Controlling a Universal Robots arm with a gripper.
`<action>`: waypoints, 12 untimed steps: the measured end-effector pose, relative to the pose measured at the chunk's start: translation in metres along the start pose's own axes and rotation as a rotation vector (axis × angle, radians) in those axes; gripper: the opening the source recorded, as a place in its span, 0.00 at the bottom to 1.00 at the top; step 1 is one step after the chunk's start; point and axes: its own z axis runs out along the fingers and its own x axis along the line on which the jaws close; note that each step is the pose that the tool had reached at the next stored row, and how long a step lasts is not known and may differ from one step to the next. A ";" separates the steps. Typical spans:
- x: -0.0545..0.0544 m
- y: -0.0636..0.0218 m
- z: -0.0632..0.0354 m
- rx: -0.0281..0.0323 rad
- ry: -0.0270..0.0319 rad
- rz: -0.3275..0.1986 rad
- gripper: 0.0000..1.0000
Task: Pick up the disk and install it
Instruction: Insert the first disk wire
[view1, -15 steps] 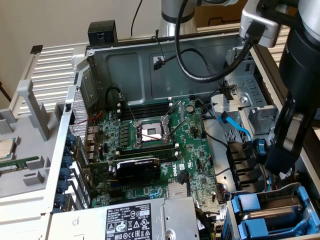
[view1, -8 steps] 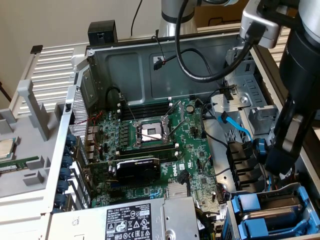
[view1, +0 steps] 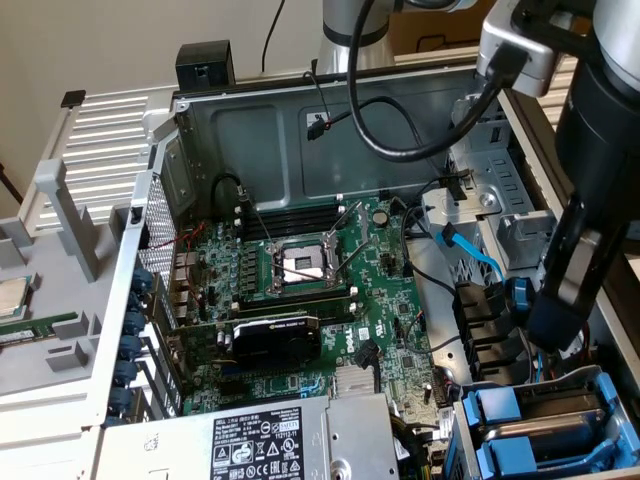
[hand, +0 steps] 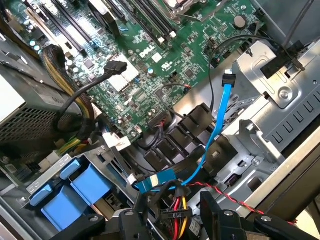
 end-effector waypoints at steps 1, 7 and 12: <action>0.000 0.0002 0.0000 0.0002 0.0001 0.001 0.54; 0.000 0.0002 0.0004 0.0004 0.0002 0.002 0.44; 0.000 -0.0003 0.0006 0.0003 0.0002 0.002 0.44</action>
